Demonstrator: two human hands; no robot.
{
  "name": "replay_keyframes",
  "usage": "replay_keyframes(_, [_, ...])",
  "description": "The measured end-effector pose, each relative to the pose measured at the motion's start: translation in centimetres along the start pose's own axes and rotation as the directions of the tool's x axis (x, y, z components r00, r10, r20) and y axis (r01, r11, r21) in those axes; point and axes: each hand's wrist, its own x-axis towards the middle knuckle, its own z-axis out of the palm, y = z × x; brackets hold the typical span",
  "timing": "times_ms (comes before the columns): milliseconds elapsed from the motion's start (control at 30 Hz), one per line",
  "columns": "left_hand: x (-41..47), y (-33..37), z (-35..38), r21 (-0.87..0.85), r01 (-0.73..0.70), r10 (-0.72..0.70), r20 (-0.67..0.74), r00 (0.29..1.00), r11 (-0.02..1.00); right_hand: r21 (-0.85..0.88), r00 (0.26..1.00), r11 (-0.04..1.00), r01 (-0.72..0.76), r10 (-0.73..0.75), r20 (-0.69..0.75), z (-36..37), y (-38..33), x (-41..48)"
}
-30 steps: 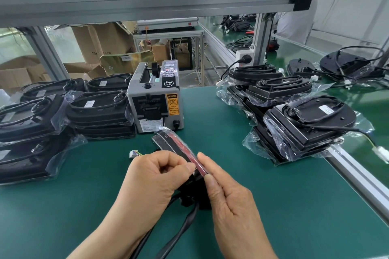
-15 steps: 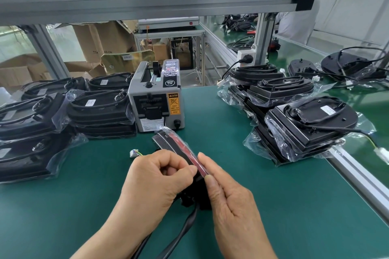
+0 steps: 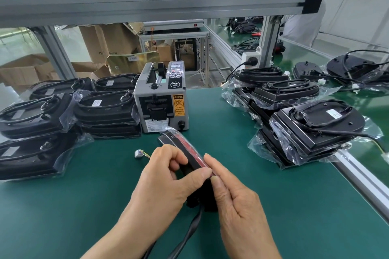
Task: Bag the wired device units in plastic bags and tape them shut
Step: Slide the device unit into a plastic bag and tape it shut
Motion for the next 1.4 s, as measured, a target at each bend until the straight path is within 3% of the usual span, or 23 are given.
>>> replay_keyframes(133, [0.5, -0.2, -0.5, -0.036, 0.031, -0.03, 0.031, 0.999, 0.999, -0.013, 1.0, 1.0, 0.0, 0.0, -0.001, 0.1, -0.2, -0.1])
replay_keyframes(333, [1.7, -0.8, -0.3, -0.236, 0.105, -0.097, 0.046, 0.994, 0.966, -0.049, 1.0, 0.998, -0.031, 0.031, -0.005, -0.4, -0.3, 0.0])
replay_keyframes(600, [0.9, 0.3, 0.6, -0.074, 0.125, -0.123, 0.037, 0.992, 0.989, -0.01, 0.998, 0.998, -0.057, 0.057, 0.007, -0.5, -0.1, 0.1])
replay_keyframes(767, [1.5, 0.1, 0.5, -0.056, 0.122, -0.117, 0.089, 0.989, 0.991, 0.122, 0.959, 0.972, -0.199, 0.167, 0.231, -3.8, -2.2, 3.0])
replay_keyframes(867, [1.8, 0.4, 1.0, -0.047, 0.119, -0.113, 0.12, 0.986, 0.992, 0.018, 0.952, 0.98, -0.2, 0.189, 0.241, -4.3, -3.8, 7.5])
replay_keyframes(933, [1.9, 0.6, 1.4, -0.036, 0.106, -0.1, 0.149, 0.984, 0.994, -0.139, 0.925, 0.968, -0.208, 0.241, 0.294, -2.6, -4.7, 10.5])
replay_keyframes(1100, [2.3, 0.6, 1.2, -0.007, 0.087, -0.084, 0.198, 0.977, 0.996, -0.581, 0.877, 0.805, -0.12, 0.36, 0.318, 0.4, -3.7, 13.3])
replay_keyframes(1200, [2.5, 0.3, 0.8, -0.034, 0.089, -0.079, 0.21, 0.975, 0.995, -0.623, 0.897, 0.78, -0.067, 0.32, 0.304, 0.8, -3.0, 12.9])
replay_keyframes(1400, [2.6, 0.2, 0.7, -0.038, 0.084, -0.073, 0.234, 0.97, 0.996, -0.564, 0.937, 0.822, -0.078, 0.254, 0.241, 0.6, -3.8, 12.1])
